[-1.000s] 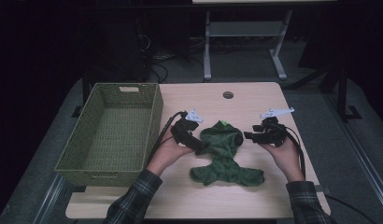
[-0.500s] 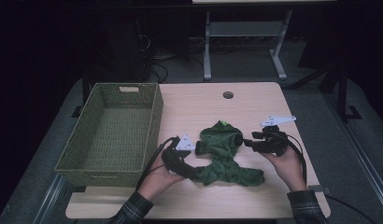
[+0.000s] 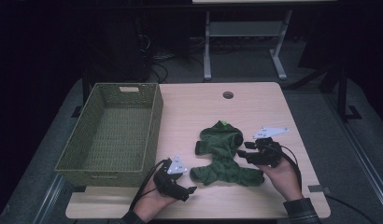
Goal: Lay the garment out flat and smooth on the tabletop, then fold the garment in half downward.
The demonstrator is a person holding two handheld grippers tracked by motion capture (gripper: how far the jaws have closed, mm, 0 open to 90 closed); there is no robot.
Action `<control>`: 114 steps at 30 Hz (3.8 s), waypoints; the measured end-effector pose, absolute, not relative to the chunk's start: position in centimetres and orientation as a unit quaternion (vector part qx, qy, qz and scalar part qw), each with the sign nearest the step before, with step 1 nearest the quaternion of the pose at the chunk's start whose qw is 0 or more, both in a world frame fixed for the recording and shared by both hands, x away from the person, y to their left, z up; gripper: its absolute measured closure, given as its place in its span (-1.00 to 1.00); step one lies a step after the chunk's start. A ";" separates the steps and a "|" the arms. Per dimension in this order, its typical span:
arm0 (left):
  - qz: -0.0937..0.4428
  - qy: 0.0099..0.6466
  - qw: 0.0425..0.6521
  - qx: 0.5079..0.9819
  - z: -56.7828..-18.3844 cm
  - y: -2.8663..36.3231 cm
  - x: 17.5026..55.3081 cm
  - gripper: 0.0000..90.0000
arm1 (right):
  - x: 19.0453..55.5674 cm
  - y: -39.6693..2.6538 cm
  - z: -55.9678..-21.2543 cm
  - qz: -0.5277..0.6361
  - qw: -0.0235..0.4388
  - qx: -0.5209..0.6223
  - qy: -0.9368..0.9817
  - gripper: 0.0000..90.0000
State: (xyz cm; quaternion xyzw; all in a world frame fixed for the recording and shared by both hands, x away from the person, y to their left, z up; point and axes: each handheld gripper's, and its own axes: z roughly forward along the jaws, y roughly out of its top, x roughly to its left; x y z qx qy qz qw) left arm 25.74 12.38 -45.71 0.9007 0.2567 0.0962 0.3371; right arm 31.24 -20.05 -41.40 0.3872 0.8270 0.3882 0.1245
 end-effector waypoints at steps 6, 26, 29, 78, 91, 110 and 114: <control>0.114 0.251 0.319 0.907 -46.6 12.4 25.5 -0.72 | 30.0 -18.5 -41.3 0.393 0.111 0.365 0.837 0.19; 0.105 0.253 0.376 0.885 -47.7 12.8 25.5 -0.72 | 27.6 -11.4 -41.3 0.416 0.058 0.282 0.862 0.39; 0.105 0.253 0.376 0.885 -47.7 12.8 25.5 -0.72 | 27.2 -10.4 -41.5 0.414 0.052 0.272 0.867 0.41; 0.105 0.253 0.377 0.885 -47.7 12.8 25.5 -0.72 | 27.2 -11.3 -42.0 0.453 0.057 0.283 0.844 0.86; 0.104 0.254 0.378 0.884 -47.8 12.7 25.4 -0.72 | 27.5 -16.2 -42.5 0.444 0.081 0.348 0.822 0.84; 0.106 0.251 0.377 0.885 -47.7 12.8 25.5 -0.72 | 28.8 -17.0 -42.5 0.414 0.124 0.359 0.827 0.80; 0.106 0.250 0.375 0.887 -47.7 12.8 25.5 -0.72 | 29.6 -15.9 -44.0 0.384 0.110 0.361 0.843 0.79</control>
